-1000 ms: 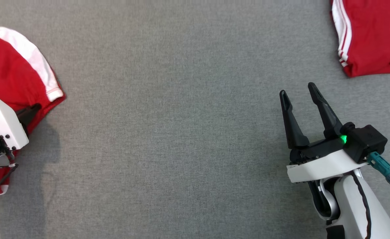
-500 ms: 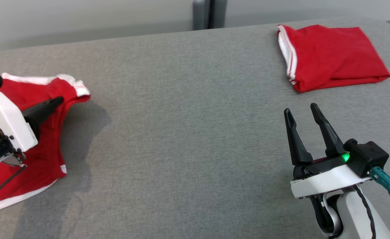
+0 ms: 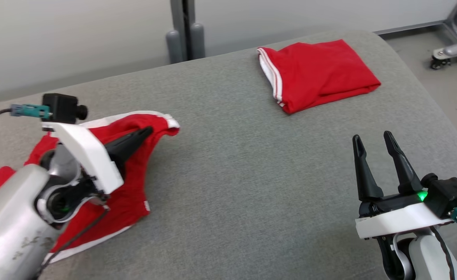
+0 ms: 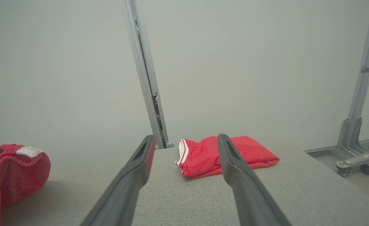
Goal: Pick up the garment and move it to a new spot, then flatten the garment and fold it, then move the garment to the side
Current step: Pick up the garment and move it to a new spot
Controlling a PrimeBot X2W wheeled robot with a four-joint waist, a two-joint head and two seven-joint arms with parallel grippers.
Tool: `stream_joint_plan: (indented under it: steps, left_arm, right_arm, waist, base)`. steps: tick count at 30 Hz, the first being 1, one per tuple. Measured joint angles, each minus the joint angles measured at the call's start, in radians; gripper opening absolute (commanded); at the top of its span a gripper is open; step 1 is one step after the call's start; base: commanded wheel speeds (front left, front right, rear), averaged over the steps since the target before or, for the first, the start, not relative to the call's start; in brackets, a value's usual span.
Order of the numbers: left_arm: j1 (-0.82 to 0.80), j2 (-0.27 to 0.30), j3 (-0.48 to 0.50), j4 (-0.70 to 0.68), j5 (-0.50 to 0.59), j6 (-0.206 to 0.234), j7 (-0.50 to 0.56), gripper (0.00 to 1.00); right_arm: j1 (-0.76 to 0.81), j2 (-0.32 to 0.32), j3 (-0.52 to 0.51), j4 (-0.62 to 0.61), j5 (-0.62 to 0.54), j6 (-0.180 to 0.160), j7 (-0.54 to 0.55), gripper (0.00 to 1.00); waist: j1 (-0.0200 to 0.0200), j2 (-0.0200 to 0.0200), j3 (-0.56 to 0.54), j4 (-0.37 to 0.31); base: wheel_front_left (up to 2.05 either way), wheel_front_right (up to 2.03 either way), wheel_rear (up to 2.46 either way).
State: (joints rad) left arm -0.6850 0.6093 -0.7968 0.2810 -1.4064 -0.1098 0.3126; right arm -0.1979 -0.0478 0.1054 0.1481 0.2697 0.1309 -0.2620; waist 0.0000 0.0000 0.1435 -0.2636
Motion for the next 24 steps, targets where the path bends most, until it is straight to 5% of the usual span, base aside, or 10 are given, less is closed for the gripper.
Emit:
stream_joint_plan:
  steps: [12, 18, 19, 20, 21, 24]
  left_arm:
    - [-0.105, -0.250, -0.037, 0.147, 0.061, 0.007, -0.099, 0.00]
    - [-0.147, -0.308, -0.077, 0.208, 0.102, -0.012, -0.122, 0.00]
    - [-0.149, -0.311, -0.079, 0.221, 0.104, -0.012, -0.129, 0.26]
    - [-0.153, -0.315, -0.081, 0.234, 0.104, -0.013, -0.133, 0.78]
    - [-0.158, -0.319, -0.085, 0.246, 0.104, -0.014, -0.138, 1.00]
    - [-0.169, -0.333, -0.092, 0.266, 0.107, -0.017, -0.150, 1.00]
  right_arm:
    - [-0.002, 0.000, 0.010, -0.029, 0.006, 0.000, -0.002, 1.00]
    - [-0.021, 0.000, 0.030, -0.037, 0.024, 0.000, -0.002, 1.00]
    - [-0.024, 0.000, 0.033, -0.038, 0.027, 0.000, -0.002, 1.00]
    - [-0.024, 0.000, 0.033, -0.038, 0.031, 0.000, -0.002, 1.00]
    - [-0.025, 0.000, 0.035, -0.038, 0.033, 0.000, -0.002, 1.00]
    - [-0.032, 0.000, 0.036, -0.043, 0.037, 0.000, -0.002, 1.00]
  waist:
    - [0.0000, 0.0000, 0.040, -0.106]
    - [0.0000, 0.0000, 0.070, -0.149]
    - [0.0000, 0.0000, 0.076, -0.155]
    - [0.0000, 0.0000, 0.081, -0.160]
    - [0.0000, 0.0000, 0.086, -0.164]
    - [0.0000, 0.0000, 0.097, -0.167]
  base:
    - [0.00, 0.00, 0.00]
    - [0.00, 0.00, 0.00]
    - [0.00, 0.00, 0.00]
    - [0.00, 0.00, 0.00]
    - [0.00, 0.00, 0.00]
    - [0.00, 0.00, 0.00]
